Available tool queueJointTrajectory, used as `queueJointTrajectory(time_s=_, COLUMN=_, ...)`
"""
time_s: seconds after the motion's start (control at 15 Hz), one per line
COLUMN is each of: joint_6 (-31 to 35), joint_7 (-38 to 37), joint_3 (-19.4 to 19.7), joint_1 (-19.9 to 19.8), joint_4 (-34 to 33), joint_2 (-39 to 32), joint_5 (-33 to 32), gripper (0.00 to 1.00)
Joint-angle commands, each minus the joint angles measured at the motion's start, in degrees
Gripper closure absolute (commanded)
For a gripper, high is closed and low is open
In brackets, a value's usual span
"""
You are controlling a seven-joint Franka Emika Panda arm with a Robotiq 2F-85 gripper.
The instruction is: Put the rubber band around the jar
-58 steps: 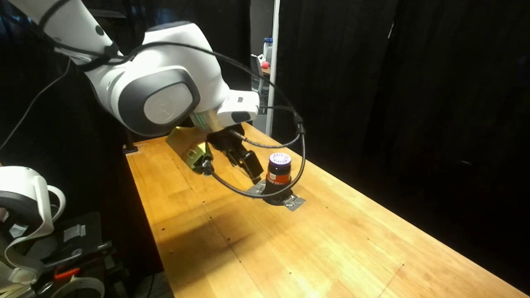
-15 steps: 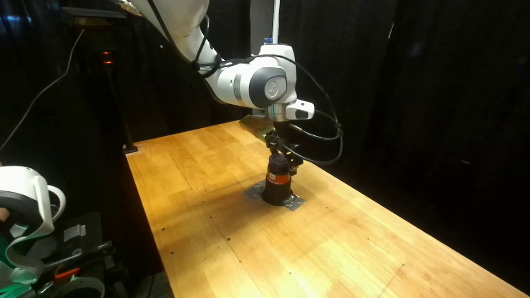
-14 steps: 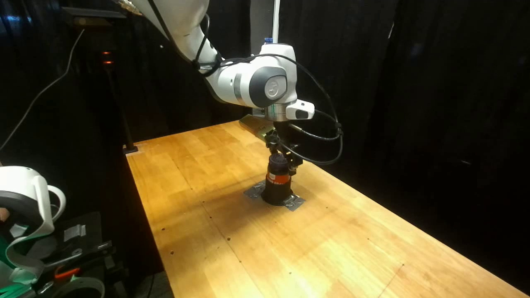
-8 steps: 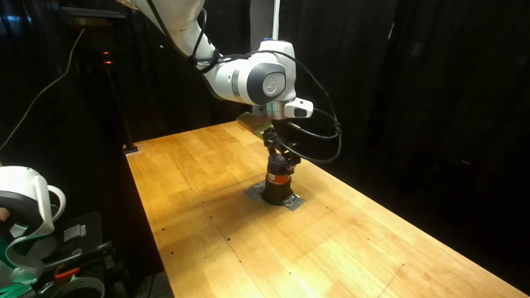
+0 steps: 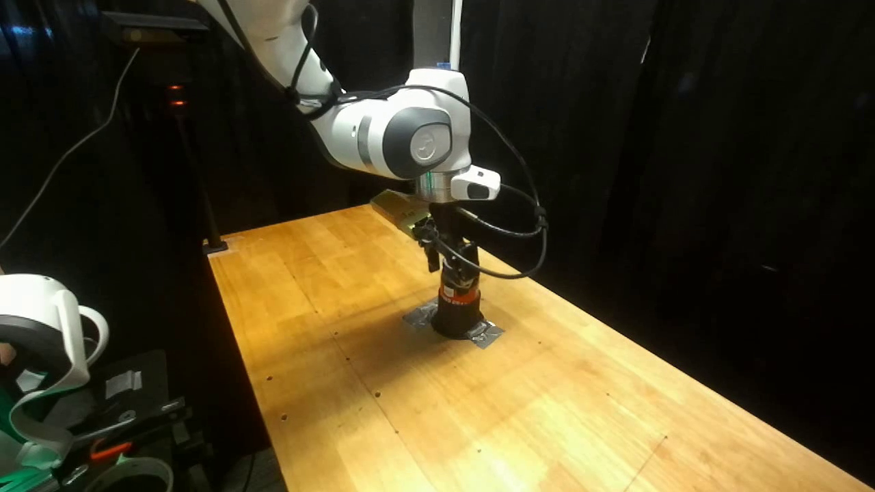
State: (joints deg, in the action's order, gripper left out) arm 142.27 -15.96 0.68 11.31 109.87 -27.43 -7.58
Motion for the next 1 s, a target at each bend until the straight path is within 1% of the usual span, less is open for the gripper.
queueJointTrajectory(time_s=0.0, joint_6=5.47, joint_7=0.27, joint_3=-0.28, joint_1=-0.23, joint_4=7.61, joint_2=4.68, joint_5=-0.15, gripper=0.00)
queueJointTrajectory(time_s=0.07, joint_6=8.25, joint_7=-0.08, joint_3=0.05, joint_1=0.12, joint_4=9.11, joint_2=5.18, joint_5=-0.82, gripper=0.25)
queueJointTrajectory(time_s=0.13, joint_6=11.22, joint_7=-1.25, joint_3=0.79, joint_1=0.78, joint_4=10.57, joint_2=5.66, joint_5=-1.85, gripper=0.25)
queueJointTrajectory(time_s=0.33, joint_6=21.81, joint_7=-4.72, joint_3=3.93, joint_1=3.79, joint_4=17.33, joint_2=8.29, joint_5=-6.95, gripper=0.49)
queueJointTrajectory(time_s=0.4, joint_6=24.40, joint_7=-5.04, joint_3=4.58, joint_1=4.43, joint_4=19.45, joint_2=9.22, joint_5=-7.86, gripper=0.58)
queueJointTrajectory(time_s=0.53, joint_6=30.08, joint_7=-8.49, joint_3=8.99, joint_1=8.28, joint_4=23.97, joint_2=11.24, joint_5=-12.35, gripper=0.71)
queueJointTrajectory(time_s=0.6, joint_6=32.56, joint_7=-11.10, joint_3=11.08, joint_1=9.93, joint_4=25.72, joint_2=12.11, joint_5=-15.65, gripper=0.80)
queueJointTrajectory(time_s=0.67, joint_6=36.03, joint_7=-14.33, joint_3=15.29, joint_1=13.29, joint_4=27.20, joint_2=12.62, joint_5=-19.36, gripper=0.87)
queueJointTrajectory(time_s=0.73, joint_6=40.92, joint_7=-20.64, joint_3=21.38, joint_1=17.37, joint_4=27.34, joint_2=12.27, joint_5=-26.00, gripper=0.95)
queueJointTrajectory(time_s=0.8, joint_6=43.39, joint_7=-24.01, joint_3=25.25, joint_1=19.48, joint_4=26.30, joint_2=11.81, joint_5=-30.65, gripper=0.99)
queueJointTrajectory(time_s=0.87, joint_6=45.69, joint_7=-27.34, joint_3=29.71, joint_1=22.33, joint_4=24.84, joint_2=10.97, joint_5=-33.87, gripper=1.00)
queueJointTrajectory(time_s=0.93, joint_6=47.98, joint_7=-28.92, joint_3=34.16, joint_1=25.41, joint_4=23.35, joint_2=9.81, joint_5=-35.19, gripper=1.00)
